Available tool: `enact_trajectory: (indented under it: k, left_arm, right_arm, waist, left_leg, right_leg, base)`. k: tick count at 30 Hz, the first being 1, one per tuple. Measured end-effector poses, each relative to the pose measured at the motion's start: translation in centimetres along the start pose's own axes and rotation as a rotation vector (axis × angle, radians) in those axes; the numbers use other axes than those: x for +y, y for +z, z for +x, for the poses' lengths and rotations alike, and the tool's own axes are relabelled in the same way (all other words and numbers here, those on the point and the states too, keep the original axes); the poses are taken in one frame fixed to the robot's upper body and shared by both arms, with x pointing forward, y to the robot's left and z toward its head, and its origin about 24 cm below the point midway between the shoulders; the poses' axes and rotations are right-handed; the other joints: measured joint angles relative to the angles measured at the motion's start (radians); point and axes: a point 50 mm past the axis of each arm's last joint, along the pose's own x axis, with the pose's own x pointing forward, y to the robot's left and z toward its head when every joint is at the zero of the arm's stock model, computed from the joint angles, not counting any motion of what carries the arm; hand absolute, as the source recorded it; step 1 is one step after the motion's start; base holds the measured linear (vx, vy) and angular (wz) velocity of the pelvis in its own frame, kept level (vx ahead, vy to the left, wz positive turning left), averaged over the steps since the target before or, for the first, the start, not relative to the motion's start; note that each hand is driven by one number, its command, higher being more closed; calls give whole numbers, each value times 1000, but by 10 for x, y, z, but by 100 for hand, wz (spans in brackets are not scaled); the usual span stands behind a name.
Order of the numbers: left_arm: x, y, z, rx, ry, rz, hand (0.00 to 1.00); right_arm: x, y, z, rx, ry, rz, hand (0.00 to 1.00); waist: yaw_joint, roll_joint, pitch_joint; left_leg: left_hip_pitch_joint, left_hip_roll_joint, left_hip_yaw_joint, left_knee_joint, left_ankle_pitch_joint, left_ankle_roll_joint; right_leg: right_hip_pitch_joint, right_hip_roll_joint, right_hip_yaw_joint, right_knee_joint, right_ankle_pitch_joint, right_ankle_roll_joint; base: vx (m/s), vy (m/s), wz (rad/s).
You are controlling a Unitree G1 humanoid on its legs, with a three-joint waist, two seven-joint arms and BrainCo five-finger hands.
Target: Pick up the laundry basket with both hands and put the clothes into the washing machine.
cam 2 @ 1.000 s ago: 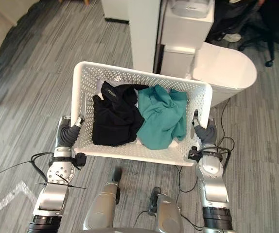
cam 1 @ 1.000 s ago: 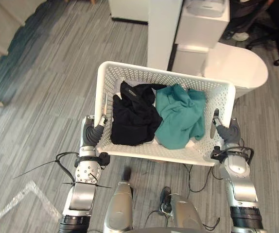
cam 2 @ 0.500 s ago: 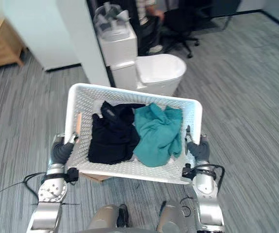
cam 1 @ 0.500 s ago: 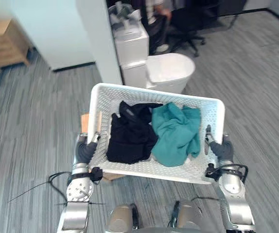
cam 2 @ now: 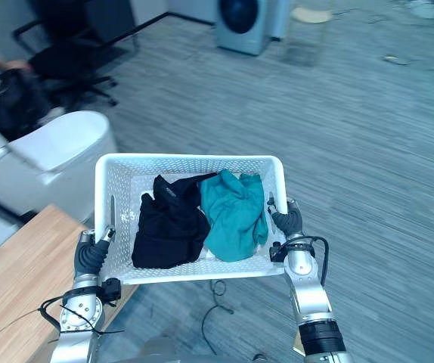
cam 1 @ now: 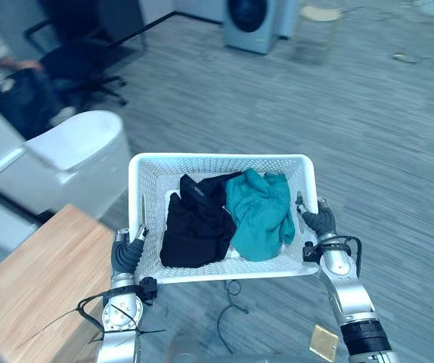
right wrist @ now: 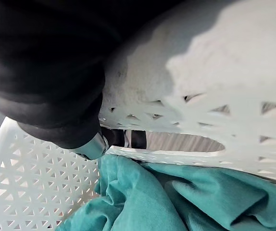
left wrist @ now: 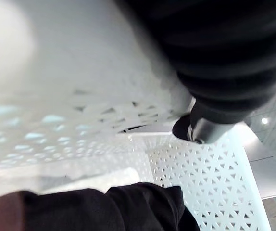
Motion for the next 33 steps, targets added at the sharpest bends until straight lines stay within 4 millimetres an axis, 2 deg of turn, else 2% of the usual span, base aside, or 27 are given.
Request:
enact_trajectory:
  k: [5, 9, 13, 15, 16, 17, 18, 19, 20, 21, 22, 23, 24, 25, 26, 27, 28, 29, 30, 31, 32, 33]
  left_arm:
    - [-4, 9, 0, -37, -2, -9, 100]
    - [-8, 24, 0, -105, -11, -17, 100]
    - [-10, 29, 3, -122, -17, -20, 100]
    - [-11, 29, 4, -123, -14, -5, 100]
    - [-10, 29, 4, -121, -7, -2, 100]
    - [-9, 28, 4, -116, -1, 2, 100]
    - [-9, 28, 4, -114, -1, 0, 100]
    - [-8, 26, 2, -103, 9, 0, 100]
    - [-6, 23, 0, -91, 20, 1, 100]
    - [-5, 25, -2, -94, 45, -16, 100]
    - [-5, 30, 0, -121, 44, -19, 100]
    - [0, 47, 8, -227, 34, 9, 100]
    - [-5, 41, 11, -195, 39, -24, 100]
    - [-5, 37, 11, -170, 46, -34, 100]
    - [-7, 30, 11, -128, 55, -41, 100]
    - [-7, 29, 11, -115, 56, -40, 100]
    - [-8, 28, 11, -107, 58, -45, 100]
    - [-5, 24, 8, -89, 61, -32, 100]
    - [-2, 20, 5, -71, 70, -23, 100]
    - [0, 16, 3, -49, 79, -20, 100]
    - [-2, 16, 4, -47, 67, -20, 100]
    - [-2, 17, 4, -49, 61, -13, 100]
  right_arm:
    - [-7, 4, -5, -27, -47, 9, 100]
    - [-19, 15, -20, -81, -111, 30, 100]
    - [-20, 13, -27, -72, -148, 58, 100]
    - [-17, 9, -29, -55, -157, 83, 100]
    - [-15, 8, -31, -48, -161, 98, 100]
    - [-14, 8, -34, -44, -165, 107, 100]
    - [-15, 9, -36, -49, -169, 105, 100]
    - [-15, 13, -38, -67, -166, 105, 100]
    - [-13, 14, -39, -70, -160, 106, 100]
    - [-13, 23, -35, -110, -164, 110, 100]
    - [-14, 25, -34, -123, -177, 115, 100]
    - [-11, 29, -31, -145, -190, 147, 100]
    - [-14, 33, -22, -164, -190, 128, 100]
    - [-12, 29, -18, -148, -186, 124, 100]
    - [-8, 25, -12, -121, -174, 118, 100]
    - [-8, 23, -10, -111, -168, 111, 100]
    - [-5, 21, -7, -99, -158, 106, 100]
    - [1, 17, -9, -75, -139, 110, 100]
    - [5, 14, -10, -65, -123, 111, 100]
    - [8, 14, -11, -60, -111, 108, 100]
    - [7, 11, -10, -49, -118, 103, 100]
    - [8, 8, -9, -35, -117, 105, 100]
  waist:
    - [-22, 5, 2]
    - [-56, 5, 2]
    - [-60, 3, 1]
    - [-68, 5, 2]
    - [-65, 15, 10]
    - [-53, 25, 18]
    - [-48, 41, 28]
    - [-42, 72, 41]
    - [-44, 74, 42]
    - [-28, 108, 24]
    - [-23, 105, 32]
    - [-19, 23, 47]
    - [-39, 70, 93]
    - [-41, 69, 97]
    - [-34, 53, 100]
    - [-24, 51, 101]
    - [-3, 50, 107]
    - [12, 31, 97]
    - [6, 6, 84]
    - [2, -19, 72]
    - [-7, -31, 78]
    - [-7, -37, 83]
  left_leg:
    - [65, -7, 68, 52, -1, -1]
    - [114, -9, 119, -23, -7, -10]
    - [121, -9, 146, -53, -7, -11]
    - [109, 3, 150, -9, -16, -25]
    - [86, 33, 152, 89, -43, -57]
    - [37, 63, 134, 249, -51, -50]
    - [8, 86, 116, 340, -42, -35]
    - [-51, 117, 84, 498, 16, 43]
    - [-81, 120, 66, 552, 70, 72]
    - [-187, 131, 58, 564, 36, 73]
    - [-206, 126, 60, 575, 2, 60]
    - [-245, 30, 115, 544, -89, 49]
    - [-271, 6, 93, 516, -154, 49]
    - [-288, -22, 93, 504, -161, 51]
    - [-340, -72, 105, 448, -157, 43]
    - [-363, -80, 107, 402, -145, 24]
    - [-384, -80, 113, 331, -107, 1]
    - [-356, -100, 159, 319, -60, 40]
    - [-343, -119, 175, 313, -47, 75]
    - [-326, -151, 194, 329, -73, 123]
    - [-284, -172, 203, 334, -104, 152]
    - [-250, -181, 204, 328, -121, 162]
  right_leg:
    - [5, -5, 122, -13, 63, -9]
    - [-1, -13, 145, -13, 65, -8]
    - [-35, -12, 162, -6, 63, -6]
    - [-36, -5, 158, 12, 39, 5]
    - [-33, 14, 153, 53, -8, -5]
    - [-26, 37, 156, 88, -62, -3]
    - [-24, 61, 161, 107, -80, -19]
    - [-2, 99, 173, 114, -102, -33]
    - [10, 110, 189, 90, -104, -38]
    - [-39, 177, 196, 233, -165, -93]
    - [-69, 186, 179, 335, -183, -107]
    - [-32, 141, 210, 328, -320, -103]
    - [-14, 168, 189, 355, -339, -132]
    - [-13, 158, 188, 364, -348, -126]
    - [-11, 122, 202, 350, -360, -113]
    - [-8, 111, 216, 334, -362, -109]
    - [8, 99, 253, 307, -371, -93]
    - [42, 61, 281, 294, -385, -61]
    - [39, 40, 292, 322, -382, -48]
    - [-14, 14, 304, 462, -352, 8]
    - [-67, 0, 310, 645, -279, 175]
    - [-103, 0, 311, 754, -208, 191]
  base:
    - [19, 70, -84]
    - [-7, 65, -27]
    - [-49, 28, -13]
    - [-67, -21, -7]
    - [-53, -79, -23]
    - [-92, -112, -30]
    - [-83, -123, -45]
    - [-65, -89, -45]
    - [75, -115, -75]
    - [102, -79, -56]
    - [159, -182, -39]
    - [44, -72, 19]
    - [64, -42, 23]
    - [96, 88, 9]
    - [167, 51, -19]
    - [304, 107, -54]
    - [426, 203, -69]
    - [494, 201, -69]
    - [580, 200, -33]
    - [599, 156, 10]
    - [718, 221, 19]
    - [598, 178, 23]
